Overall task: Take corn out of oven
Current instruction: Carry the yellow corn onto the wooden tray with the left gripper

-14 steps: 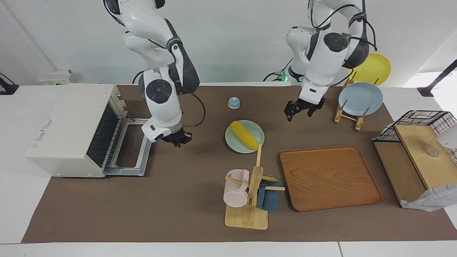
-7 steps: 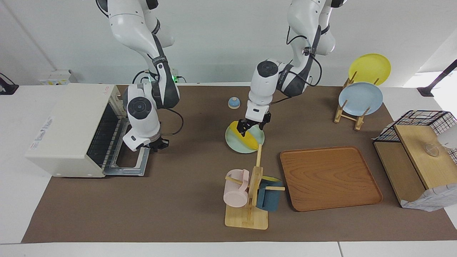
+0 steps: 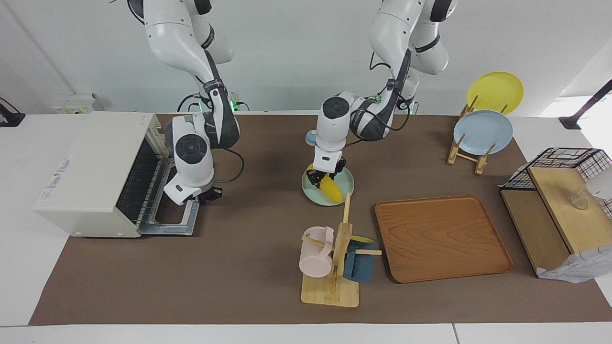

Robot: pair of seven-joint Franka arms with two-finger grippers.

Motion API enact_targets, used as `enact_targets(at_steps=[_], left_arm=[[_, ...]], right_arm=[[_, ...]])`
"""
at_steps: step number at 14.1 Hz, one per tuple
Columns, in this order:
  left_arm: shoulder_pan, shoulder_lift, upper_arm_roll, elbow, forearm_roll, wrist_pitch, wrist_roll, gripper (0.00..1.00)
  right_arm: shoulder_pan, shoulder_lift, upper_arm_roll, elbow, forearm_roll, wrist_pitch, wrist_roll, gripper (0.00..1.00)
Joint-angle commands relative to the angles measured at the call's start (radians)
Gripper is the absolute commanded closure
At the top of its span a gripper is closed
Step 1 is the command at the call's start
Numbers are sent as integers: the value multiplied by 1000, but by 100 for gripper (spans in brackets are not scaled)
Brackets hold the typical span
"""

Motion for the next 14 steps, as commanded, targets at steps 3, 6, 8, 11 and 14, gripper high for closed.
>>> enact_targets(at_steps=[3,6,8,11,14], left_arm=[[215,-37,14,71,37,-152,364,100],[404,46,11,156,32,-143,714,100],[492,229,11,401,40,-198,840,100],[541,312,13,524,49,-207,975,93],[541,307,13,519,52,-202,988,0]], right_arm=[[-84,-105,-11,99,-39,-216,-219,98],[-132,-159,-11,96,-38,-279,-295,97],[-155,-185,-10,96,-36,-308,-312,93],[-196,-234,-10,104,22,-336,-372,71],[-227,-301,-14,144,196,-339,-366,0]])
